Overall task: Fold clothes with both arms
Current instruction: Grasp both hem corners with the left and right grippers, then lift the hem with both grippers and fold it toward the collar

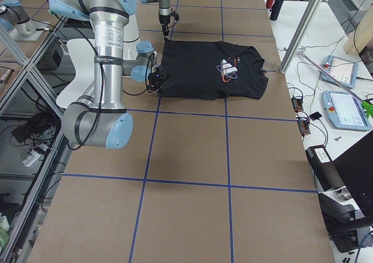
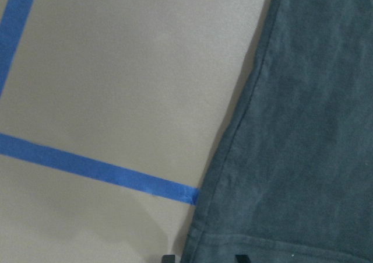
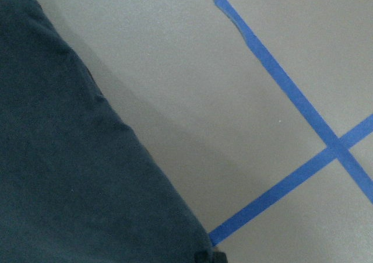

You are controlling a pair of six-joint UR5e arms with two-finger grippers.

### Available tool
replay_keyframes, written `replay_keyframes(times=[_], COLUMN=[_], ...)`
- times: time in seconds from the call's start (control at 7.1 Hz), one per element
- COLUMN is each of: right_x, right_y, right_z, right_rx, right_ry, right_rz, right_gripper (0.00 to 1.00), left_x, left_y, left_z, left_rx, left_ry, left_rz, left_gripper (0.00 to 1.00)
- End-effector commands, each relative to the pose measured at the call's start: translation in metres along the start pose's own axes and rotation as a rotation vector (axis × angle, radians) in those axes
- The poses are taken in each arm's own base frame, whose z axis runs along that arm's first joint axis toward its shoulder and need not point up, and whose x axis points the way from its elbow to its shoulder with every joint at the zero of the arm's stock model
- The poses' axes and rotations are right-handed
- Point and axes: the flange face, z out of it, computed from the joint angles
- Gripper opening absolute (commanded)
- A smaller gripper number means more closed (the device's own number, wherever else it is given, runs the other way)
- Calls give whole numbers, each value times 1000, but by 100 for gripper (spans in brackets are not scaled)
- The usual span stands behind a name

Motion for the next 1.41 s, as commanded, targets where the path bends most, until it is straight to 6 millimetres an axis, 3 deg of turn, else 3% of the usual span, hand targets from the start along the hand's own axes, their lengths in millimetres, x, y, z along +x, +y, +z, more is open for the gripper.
replay_keyframes(times=[0.0, 0.14, 0.42, 0.7, 0.85, 1.13, 1.27], right_x=[0, 4, 23, 12, -1, -39, -59], right_y=[0, -1, 4, 3, -19, -70, -101], right_z=[0, -2, -24, -56, -72, -98, -101], right_rx=[1, 0, -26, -71, -76, -134, -145], right_ry=[0, 5, 18, -27, -54, -96, -110], right_rz=[0, -2, -24, -7, 41, 155, 211], right_gripper=[0, 0, 0, 0, 0, 0, 0], left_x=[2, 4, 12, 37, 53, 93, 128], left_y=[-1, 0, 11, 23, 22, -49, -94], left_z=[-6, -14, -65, -115, -138, -168, -188], left_rx=[-2, -5, -45, -97, -106, 21, 82], left_ry=[6, 17, 67, 151, 169, 157, 181], left_rz=[0, 2, 10, 17, 11, -45, 28], left_gripper=[0, 0, 0, 0, 0, 0, 0])
